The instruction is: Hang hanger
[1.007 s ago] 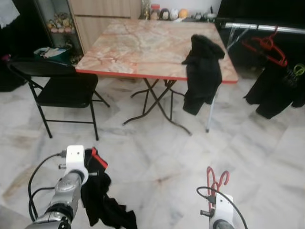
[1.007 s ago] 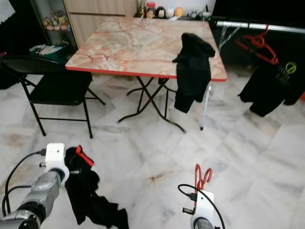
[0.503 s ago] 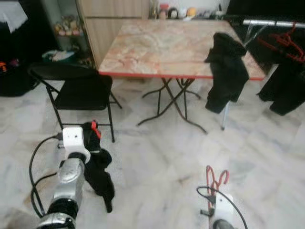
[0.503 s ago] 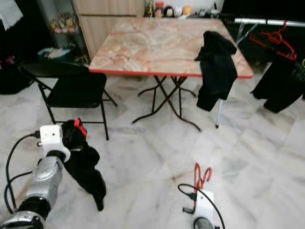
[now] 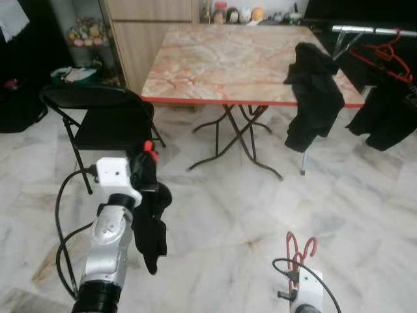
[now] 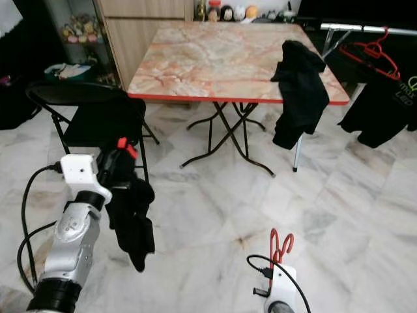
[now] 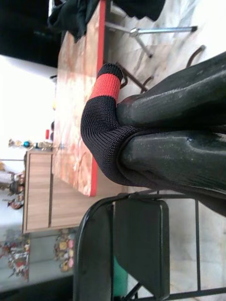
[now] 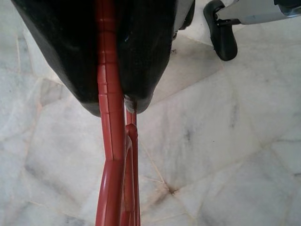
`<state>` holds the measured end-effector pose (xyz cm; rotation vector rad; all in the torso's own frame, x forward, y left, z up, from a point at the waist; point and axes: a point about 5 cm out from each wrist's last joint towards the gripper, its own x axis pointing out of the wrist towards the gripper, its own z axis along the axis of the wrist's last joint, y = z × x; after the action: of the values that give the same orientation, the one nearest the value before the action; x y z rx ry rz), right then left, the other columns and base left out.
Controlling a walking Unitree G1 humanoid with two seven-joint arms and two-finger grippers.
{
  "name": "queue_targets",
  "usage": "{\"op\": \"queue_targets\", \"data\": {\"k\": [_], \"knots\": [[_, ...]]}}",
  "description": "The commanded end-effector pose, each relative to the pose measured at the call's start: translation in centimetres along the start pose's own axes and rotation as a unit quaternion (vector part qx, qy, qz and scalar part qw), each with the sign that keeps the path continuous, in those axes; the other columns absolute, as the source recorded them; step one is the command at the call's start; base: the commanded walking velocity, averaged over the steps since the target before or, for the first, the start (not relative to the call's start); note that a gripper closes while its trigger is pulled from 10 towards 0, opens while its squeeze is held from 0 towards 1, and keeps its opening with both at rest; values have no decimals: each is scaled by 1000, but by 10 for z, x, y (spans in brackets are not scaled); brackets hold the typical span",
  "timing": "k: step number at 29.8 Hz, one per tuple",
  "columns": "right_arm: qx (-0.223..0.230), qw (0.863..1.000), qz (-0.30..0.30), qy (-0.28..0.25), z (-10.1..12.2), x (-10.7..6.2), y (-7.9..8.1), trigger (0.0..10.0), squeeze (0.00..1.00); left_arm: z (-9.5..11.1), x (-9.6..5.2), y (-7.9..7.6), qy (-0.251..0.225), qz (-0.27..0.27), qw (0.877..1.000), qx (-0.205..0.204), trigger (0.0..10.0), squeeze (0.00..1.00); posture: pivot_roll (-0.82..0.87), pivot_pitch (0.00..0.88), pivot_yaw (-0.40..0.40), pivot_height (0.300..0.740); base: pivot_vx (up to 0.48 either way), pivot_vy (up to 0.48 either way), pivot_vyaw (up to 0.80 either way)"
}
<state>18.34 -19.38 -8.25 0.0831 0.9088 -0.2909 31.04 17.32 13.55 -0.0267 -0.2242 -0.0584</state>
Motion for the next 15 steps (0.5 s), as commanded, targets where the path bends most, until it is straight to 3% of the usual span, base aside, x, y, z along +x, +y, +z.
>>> {"op": "queue_targets", "data": {"k": [1,5,9,15], "knots": [[5,1000,-2,4,-2,0,-2,10000,0,6,1,-3,-5,-4,1000,-12,10000,0,54,0,-10,740,0,0,0],[13,1000,2,8,-3,0,-1,10000,0,7,1,-5,-1,-9,1000,-12,10000,0,54,0,-10,740,0,0,-219],[14,1000,6,10,-3,0,1,10000,0,6,-1,-7,6,-10,1000,-15,10000,0,57,0,-9,740,288,0,-759],[12,1000,9,4,-3,-1,1,10000,0,7,-2,-9,11,-13,1000,-11,10000,0,62,0,-12,740,370,0,0]]}}
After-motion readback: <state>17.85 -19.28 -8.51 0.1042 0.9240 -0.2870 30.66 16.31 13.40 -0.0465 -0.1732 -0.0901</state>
